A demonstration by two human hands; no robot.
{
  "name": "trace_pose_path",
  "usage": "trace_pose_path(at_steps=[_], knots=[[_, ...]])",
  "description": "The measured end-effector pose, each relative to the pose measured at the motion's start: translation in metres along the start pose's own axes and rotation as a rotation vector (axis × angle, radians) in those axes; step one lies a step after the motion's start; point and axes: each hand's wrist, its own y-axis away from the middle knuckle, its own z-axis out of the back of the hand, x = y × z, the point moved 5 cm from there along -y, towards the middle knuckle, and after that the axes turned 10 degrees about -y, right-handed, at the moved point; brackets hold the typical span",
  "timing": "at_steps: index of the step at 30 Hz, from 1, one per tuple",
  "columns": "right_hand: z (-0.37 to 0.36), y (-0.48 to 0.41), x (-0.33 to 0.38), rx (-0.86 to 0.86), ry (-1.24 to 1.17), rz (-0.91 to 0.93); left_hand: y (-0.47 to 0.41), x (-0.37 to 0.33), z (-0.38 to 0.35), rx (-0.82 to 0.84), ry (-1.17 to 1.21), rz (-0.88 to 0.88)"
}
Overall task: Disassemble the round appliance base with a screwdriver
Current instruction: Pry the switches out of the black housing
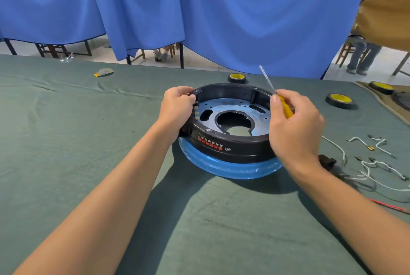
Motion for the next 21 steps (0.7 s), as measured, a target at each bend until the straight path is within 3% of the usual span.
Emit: trace_pose_path(at_steps=[4, 9, 15, 18, 21], knots=[[-0.004, -0.003, 0.0, 0.013, 0.036, 0.046, 0.007, 0.007, 0.003, -0.048, 0.023, 0.016], [-0.011, -0.019, -0.011, 0.0, 0.141, 0.119, 0.019, 0.016, 0.015, -0.246, 0.027, 0.037], [-0.016, -0.035, -0.007, 0.076, 0.359, 0.239, 0.052, 0.013, 0.013, -0.412, -0.085, -0.065], [-0.006, -0.023, 0.002, 0.07, 0.274, 0.264, 0.061, 0.017, 0.01, -0.437, -0.148, -0.139], [0.005, 0.013, 0.023, 0.157, 0.122, 0.428, 0.062, 0.018, 0.008, -0.41, -0.262, -0.2]])
